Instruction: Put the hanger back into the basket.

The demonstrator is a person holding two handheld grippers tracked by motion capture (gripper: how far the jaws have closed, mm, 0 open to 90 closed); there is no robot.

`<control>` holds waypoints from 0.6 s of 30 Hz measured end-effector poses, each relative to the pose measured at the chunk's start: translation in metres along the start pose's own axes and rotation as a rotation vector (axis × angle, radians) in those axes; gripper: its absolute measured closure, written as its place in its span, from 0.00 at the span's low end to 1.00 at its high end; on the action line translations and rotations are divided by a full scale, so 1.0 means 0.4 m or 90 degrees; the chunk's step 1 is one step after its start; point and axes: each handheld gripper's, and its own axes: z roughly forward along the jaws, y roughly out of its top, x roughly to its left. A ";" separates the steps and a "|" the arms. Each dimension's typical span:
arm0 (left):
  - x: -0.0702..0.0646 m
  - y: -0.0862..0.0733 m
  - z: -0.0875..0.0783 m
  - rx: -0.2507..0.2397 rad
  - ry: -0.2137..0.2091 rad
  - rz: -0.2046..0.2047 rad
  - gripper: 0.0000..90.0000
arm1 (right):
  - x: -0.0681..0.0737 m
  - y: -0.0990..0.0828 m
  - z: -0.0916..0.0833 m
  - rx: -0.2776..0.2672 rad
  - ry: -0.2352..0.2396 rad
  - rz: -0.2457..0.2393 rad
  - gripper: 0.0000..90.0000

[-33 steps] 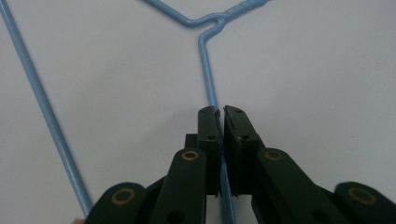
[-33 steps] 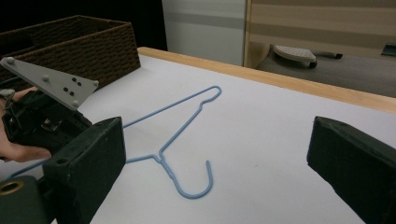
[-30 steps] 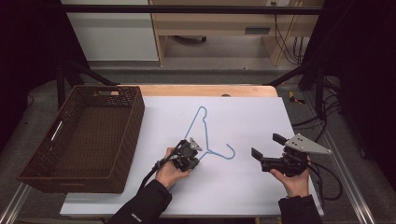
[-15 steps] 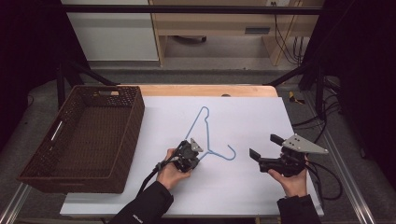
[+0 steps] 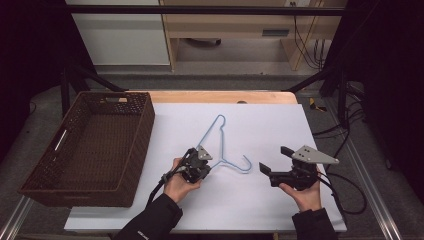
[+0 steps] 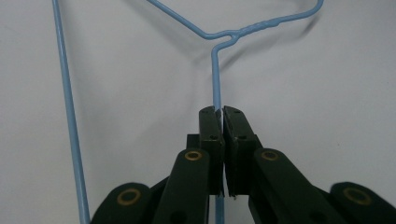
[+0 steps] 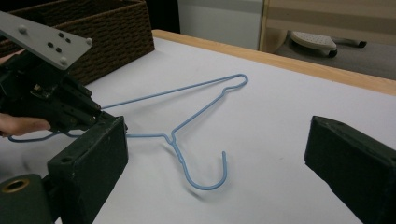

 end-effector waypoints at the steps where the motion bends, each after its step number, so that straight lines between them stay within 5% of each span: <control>1: 0.000 -0.001 -0.002 -0.005 0.001 -0.002 0.97 | 0.001 -0.001 0.002 0.002 0.003 -0.001 0.08; 18: 0.022 -0.008 -0.050 -0.042 -0.004 -0.024 0.97 | 0.055 -0.026 0.072 0.051 0.061 -0.019 0.11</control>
